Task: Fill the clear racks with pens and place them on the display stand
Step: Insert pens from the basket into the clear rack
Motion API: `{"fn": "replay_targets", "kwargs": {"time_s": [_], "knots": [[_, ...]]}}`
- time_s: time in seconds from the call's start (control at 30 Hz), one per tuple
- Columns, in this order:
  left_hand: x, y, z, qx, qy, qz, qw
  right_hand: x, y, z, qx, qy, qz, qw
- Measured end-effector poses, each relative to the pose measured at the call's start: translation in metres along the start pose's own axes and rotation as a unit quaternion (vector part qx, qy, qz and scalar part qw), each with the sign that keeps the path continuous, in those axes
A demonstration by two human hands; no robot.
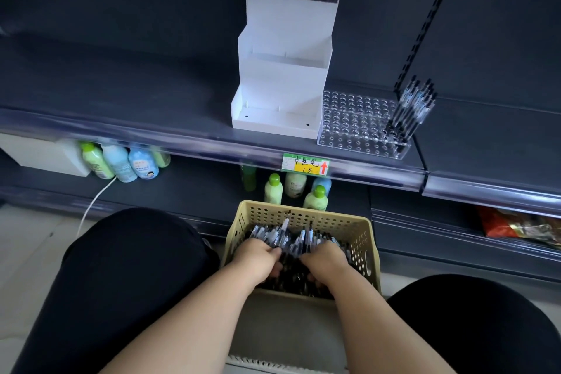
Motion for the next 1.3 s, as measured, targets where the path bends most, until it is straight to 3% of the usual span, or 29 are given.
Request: {"fn": "replay_targets", "kwargs": {"time_s": [0.3,0.47,0.7,0.87,1.03,1.3], "knots": [[-0.01,0.022,-0.049,0.124,0.112,-0.049,0.985,-0.059,0.042,0.024,-0.114,-0.125,-0.121,0.978],[-0.025,0.03,-0.095,0.202,0.114,-0.065,0.971,-0.115,0.072,0.041,-0.203,-0.163,-0.221,0.94],[-0.052,0.027,-0.163,0.279,0.191,-0.086,0.937,-0.198,0.092,0.045,-0.248,-0.299,-0.257,0.885],[-0.077,0.013,-0.227,0.369,0.138,-0.111,0.913,-0.279,0.101,0.065,-0.277,-0.248,-0.365,0.854],[-0.081,-0.008,-0.282,0.427,0.165,-0.067,0.886,-0.346,0.103,0.076,-0.305,-0.261,-0.438,0.804],[-0.068,-0.037,-0.246,0.38,0.214,-0.077,0.897,-0.353,0.074,0.076,-0.266,-0.144,-0.49,0.818]]}}
Point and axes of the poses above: each hand's wrist, its own y-axis away from the middle knuckle, its own x-axis out of the palm, z = x × y, the point moved 9 cm from there along -y, towards the middle knuckle, and after that the axes turned 9 degrees about x, right-handed, at the moved point
